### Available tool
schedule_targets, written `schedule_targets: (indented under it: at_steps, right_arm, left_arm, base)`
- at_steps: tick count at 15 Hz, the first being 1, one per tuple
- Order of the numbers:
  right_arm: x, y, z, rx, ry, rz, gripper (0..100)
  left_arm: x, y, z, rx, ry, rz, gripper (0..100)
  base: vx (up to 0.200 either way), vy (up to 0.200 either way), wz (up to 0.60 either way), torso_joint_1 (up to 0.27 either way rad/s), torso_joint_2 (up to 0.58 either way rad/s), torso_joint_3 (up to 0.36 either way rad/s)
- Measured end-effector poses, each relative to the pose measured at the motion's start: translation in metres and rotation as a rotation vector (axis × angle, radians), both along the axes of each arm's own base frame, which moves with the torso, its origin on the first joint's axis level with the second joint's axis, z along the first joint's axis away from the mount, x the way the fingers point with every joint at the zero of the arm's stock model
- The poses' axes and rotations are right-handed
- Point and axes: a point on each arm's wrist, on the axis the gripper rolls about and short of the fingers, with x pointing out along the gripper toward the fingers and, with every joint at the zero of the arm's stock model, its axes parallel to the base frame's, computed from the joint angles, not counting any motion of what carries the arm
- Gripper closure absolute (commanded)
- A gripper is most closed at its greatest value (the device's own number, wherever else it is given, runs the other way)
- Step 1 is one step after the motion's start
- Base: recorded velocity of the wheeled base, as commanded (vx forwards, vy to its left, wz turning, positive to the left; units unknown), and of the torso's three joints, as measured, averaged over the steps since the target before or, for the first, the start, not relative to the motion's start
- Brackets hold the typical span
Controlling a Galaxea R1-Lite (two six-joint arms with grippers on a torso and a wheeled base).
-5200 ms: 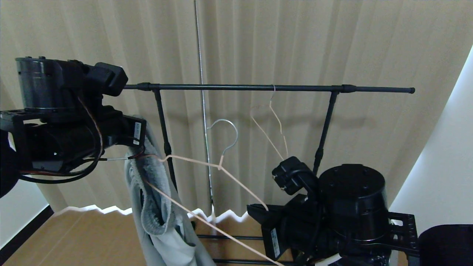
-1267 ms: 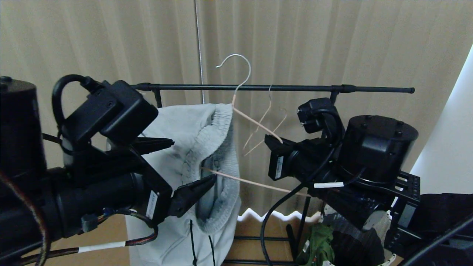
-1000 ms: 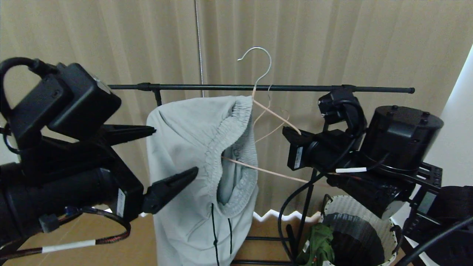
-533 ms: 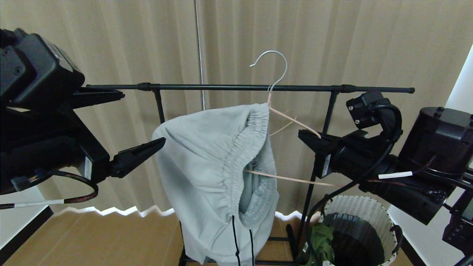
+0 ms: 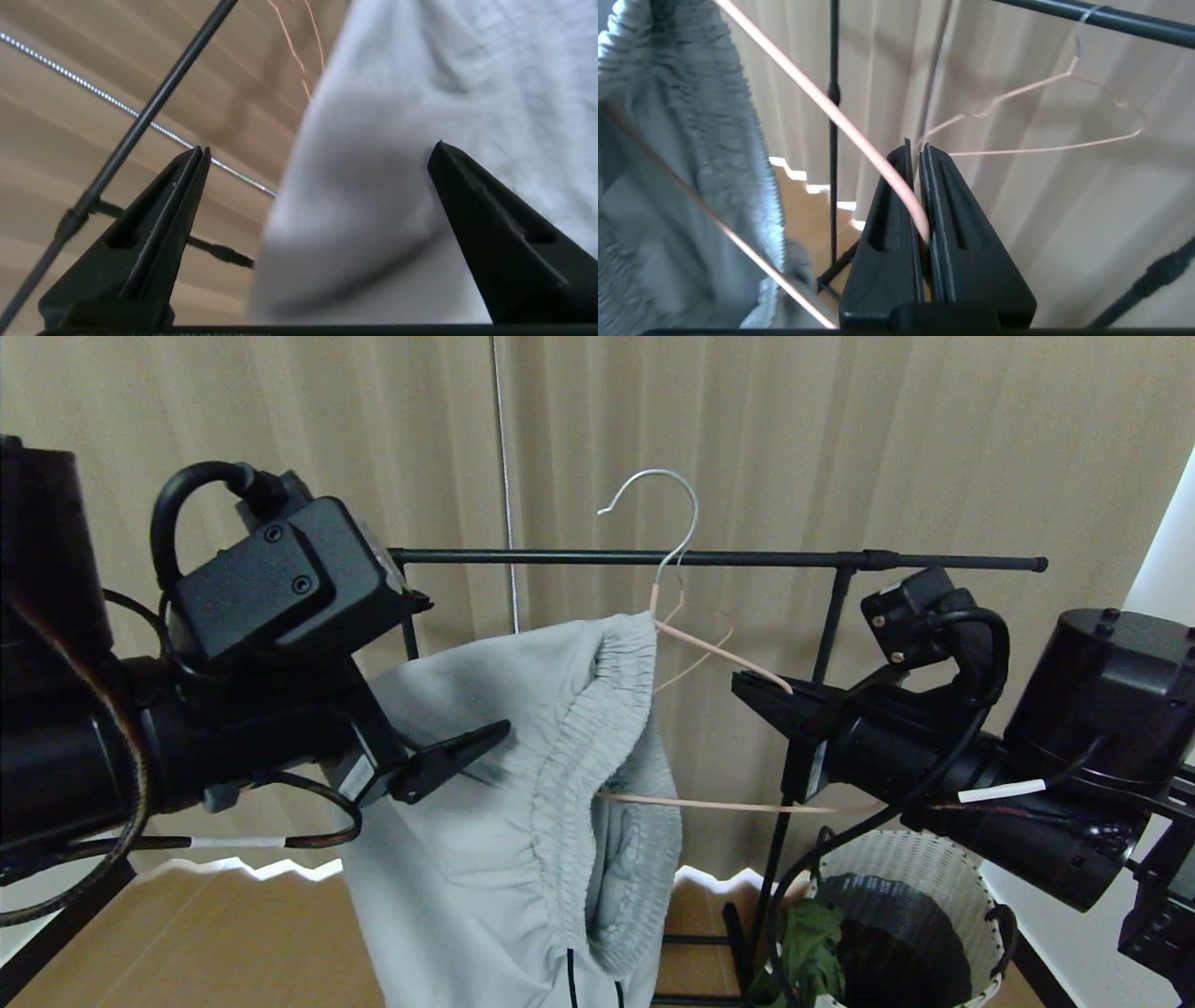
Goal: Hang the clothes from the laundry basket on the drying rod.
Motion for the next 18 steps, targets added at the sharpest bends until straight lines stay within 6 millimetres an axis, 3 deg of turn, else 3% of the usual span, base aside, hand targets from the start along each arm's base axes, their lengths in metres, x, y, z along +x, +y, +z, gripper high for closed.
schedule_targets:
  at_steps: [5,15,16,18]
  right_arm:
    - [-0.008,0.013,0.001,0.004,-0.005,0.073,100]
    - [-0.016,0.02,0.0,0.006,-0.004,0.134,100]
    - [-0.016,0.021,0.001,0.006,-0.004,0.135,100]
    - [-0.016,0.021,0.001,0.008,-0.005,0.14,100]
  left_arm:
    - [0.016,-0.009,-0.001,-0.011,-0.031,0.008,0]
    - [0.02,-0.004,-0.015,0.015,0.009,0.032,0]
    - [0.02,-0.003,-0.015,0.016,0.01,0.032,100]
    - [0.02,-0.002,-0.016,0.018,0.013,0.036,100]
  base:
    - [0.0,0.0,0.0,0.0,0.0,0.0]
    - [0.0,0.0,0.0,0.0,0.0,0.0]
    - [0.0,0.0,0.0,0.0,0.0,0.0]
    - [0.0,0.0,0.0,0.0,0.0,0.0]
